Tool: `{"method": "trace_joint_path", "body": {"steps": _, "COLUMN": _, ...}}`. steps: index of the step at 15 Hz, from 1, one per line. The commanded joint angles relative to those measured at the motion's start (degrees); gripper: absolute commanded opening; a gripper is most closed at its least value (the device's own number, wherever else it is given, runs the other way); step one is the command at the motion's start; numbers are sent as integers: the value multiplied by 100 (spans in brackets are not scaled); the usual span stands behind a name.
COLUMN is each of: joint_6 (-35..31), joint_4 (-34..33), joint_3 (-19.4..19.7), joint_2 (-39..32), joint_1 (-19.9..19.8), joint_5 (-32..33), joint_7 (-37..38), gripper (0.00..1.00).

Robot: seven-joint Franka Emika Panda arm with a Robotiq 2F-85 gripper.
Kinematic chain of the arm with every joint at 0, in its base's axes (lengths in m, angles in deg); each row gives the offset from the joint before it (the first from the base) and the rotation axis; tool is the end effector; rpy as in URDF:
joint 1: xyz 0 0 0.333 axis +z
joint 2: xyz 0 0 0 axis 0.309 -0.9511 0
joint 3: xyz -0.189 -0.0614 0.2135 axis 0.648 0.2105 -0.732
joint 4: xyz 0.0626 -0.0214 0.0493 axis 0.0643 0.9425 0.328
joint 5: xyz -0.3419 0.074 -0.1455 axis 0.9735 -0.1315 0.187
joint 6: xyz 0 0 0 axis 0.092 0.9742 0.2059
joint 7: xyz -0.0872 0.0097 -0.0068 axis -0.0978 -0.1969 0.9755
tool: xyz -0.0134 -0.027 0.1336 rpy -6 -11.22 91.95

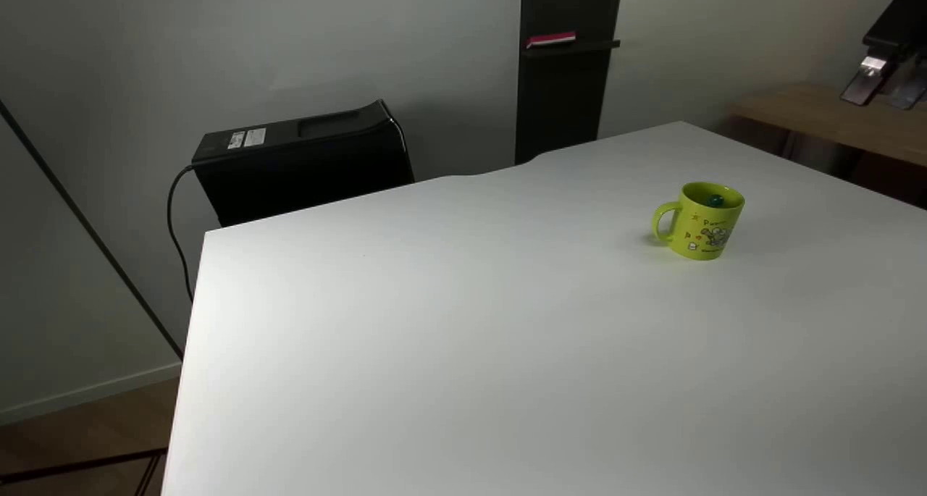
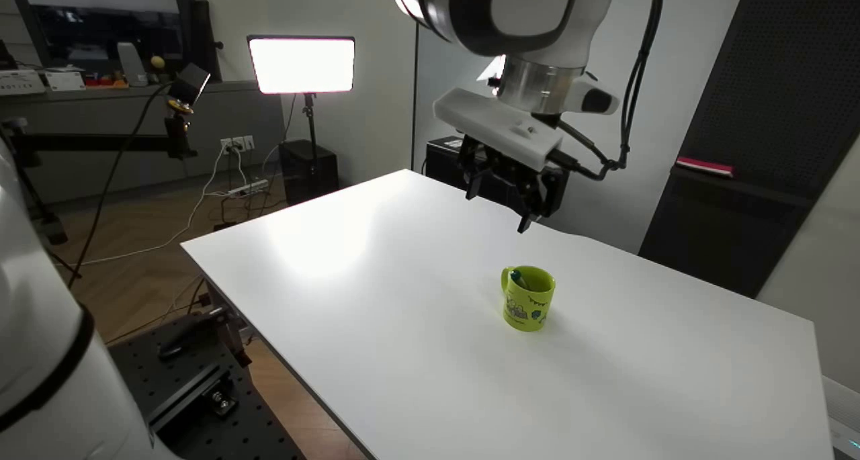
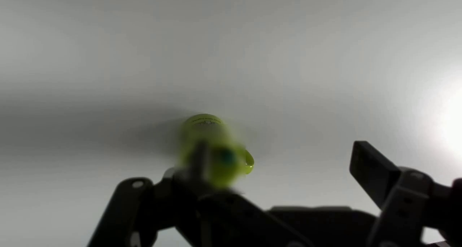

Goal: Put the marker in the mug on the table

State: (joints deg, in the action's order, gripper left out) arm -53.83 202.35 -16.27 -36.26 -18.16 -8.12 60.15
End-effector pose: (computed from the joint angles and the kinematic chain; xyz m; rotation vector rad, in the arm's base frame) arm 0.4613 -0.0945 0.3068 -2.9499 0.0291 -0.1838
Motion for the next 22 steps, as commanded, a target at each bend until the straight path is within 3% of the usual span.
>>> {"method": "trace_joint_path", "body": {"steps": 1, "joint_6": 278, "joint_4": -886, "joint_3": -118, "joint_2": -861, "joint_1": -180, "joint_5": -388, "joint_7": -84, "gripper": 100}}
{"method": "trace_joint_path", "body": {"steps": 10, "joint_6": 246, "joint_4": -1881, "joint_3": -669, "joint_2": -2052, "joint_1": -636, "joint_5": -437, "joint_7": 146, "gripper": 100}}
{"method": "trace_joint_path", "body": {"steps": 22, "joint_6": 213, "joint_4": -2226, "joint_3": -1117, "joint_2": -2824, "joint_1": -870, "joint_5": -392, "joint_7": 231, "gripper": 100}}
